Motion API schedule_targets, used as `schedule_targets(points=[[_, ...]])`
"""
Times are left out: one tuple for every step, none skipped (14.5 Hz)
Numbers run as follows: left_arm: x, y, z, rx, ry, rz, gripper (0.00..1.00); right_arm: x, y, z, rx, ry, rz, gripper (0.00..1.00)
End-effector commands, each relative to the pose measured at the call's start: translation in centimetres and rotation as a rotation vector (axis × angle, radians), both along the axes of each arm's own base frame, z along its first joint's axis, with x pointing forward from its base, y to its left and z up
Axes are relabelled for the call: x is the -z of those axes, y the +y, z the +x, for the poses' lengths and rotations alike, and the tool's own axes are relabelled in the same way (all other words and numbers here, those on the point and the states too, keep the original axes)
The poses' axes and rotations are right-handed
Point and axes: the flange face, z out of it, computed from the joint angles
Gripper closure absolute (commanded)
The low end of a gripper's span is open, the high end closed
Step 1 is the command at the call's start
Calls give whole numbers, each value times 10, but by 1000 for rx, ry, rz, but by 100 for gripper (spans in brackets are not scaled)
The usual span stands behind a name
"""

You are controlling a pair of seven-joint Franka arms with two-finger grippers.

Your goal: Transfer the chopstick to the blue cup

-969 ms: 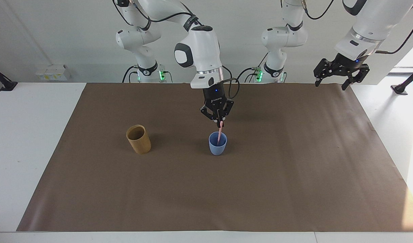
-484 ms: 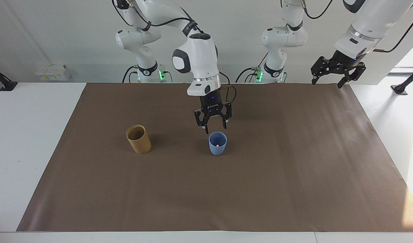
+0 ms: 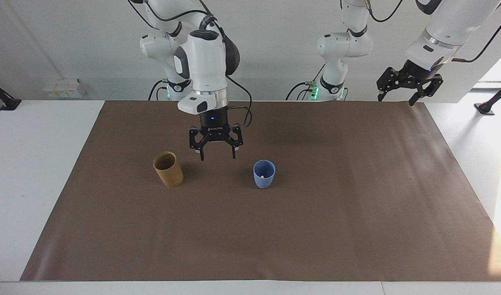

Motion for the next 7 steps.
schedule_targets(points=[[3,4,-11,20,13,17,0,-15,-52,-7,68,75,-11,0],[3,4,-11,17,13,17,0,-22,-75,-8,80,96,-24,0],[4,5,-11,16,16,18,0,-31,-97,-8,92,117,-13,0],[3,9,-12,7,20,18,0,-44,-116,-8,97,137,12,0],[4,11,-13,1,33,19,0,-56,-132,-8,106,162,24,0],[4,12,-14,-9,32,19,0,-68,-145,-8,109,180,17,0],[3,12,-14,-23,28,19,0,-79,-156,-10,106,196,9,0]])
